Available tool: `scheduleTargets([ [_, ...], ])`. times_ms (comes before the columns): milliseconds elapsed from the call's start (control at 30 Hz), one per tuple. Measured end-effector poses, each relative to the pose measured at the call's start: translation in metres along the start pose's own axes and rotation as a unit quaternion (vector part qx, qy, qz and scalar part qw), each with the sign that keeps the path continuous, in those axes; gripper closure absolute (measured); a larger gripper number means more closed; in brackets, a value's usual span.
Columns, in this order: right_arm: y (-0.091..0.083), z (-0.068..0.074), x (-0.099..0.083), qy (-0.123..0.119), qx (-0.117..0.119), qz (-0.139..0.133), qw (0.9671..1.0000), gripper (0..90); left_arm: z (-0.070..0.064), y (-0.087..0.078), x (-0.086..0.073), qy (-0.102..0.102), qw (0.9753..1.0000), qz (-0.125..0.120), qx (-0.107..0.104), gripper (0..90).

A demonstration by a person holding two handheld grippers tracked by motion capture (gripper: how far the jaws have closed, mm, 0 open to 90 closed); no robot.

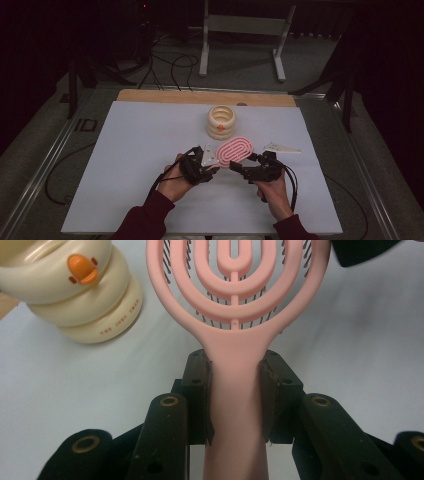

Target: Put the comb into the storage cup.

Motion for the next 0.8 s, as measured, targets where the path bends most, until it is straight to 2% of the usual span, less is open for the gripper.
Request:
scheduleTargets([
  [300, 0.004, 0.002, 0.006, 0.009, -0.007, 0.006, 0.9999, 10.3, -0.002, 0.006, 0.001, 0.000, 1.0000, -0.004, 0.003, 69.8],
  [367, 0.004, 0.004, 0.009, 0.011, -0.007, 0.000, 0.9999, 14.2, -0.005, 0.007, 0.003, 0.005, 1.0000, -0.006, 0.002, 70.0],
  [433, 0.004, 0.005, 0.013, 0.015, -0.015, -0.003, 0.9998, 18.4, -0.006, 0.008, 0.004, 0.008, 0.9999, -0.004, 0.013, 70.0],
  [533, 0.001, 0.005, 0.020, 0.020, -0.024, -0.014, 0.9994, 33.5, -0.005, 0.009, 0.003, 0.007, 0.9998, -0.007, 0.017, 70.4],
  [700, 0.000, 0.010, 0.026, 0.028, -0.022, -0.007, 0.9994, 38.9, -0.005, 0.009, 0.004, 0.001, 0.9995, -0.014, 0.029, 70.5],
  [800, 0.001, 0.013, 0.028, 0.020, -0.021, -0.001, 0.9996, 41.0, -0.004, 0.008, 0.003, -0.001, 0.9993, -0.017, 0.033, 70.5],
])
Point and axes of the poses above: each handheld gripper's, and its own axes: y roughly forward along the jaws, x roughly out of its top, z roughly to its left, the point moved 6 cm from there along y, roughly forward along the jaws, and after that the axes turned 11 degrees about -x, right-handed, at the moved point
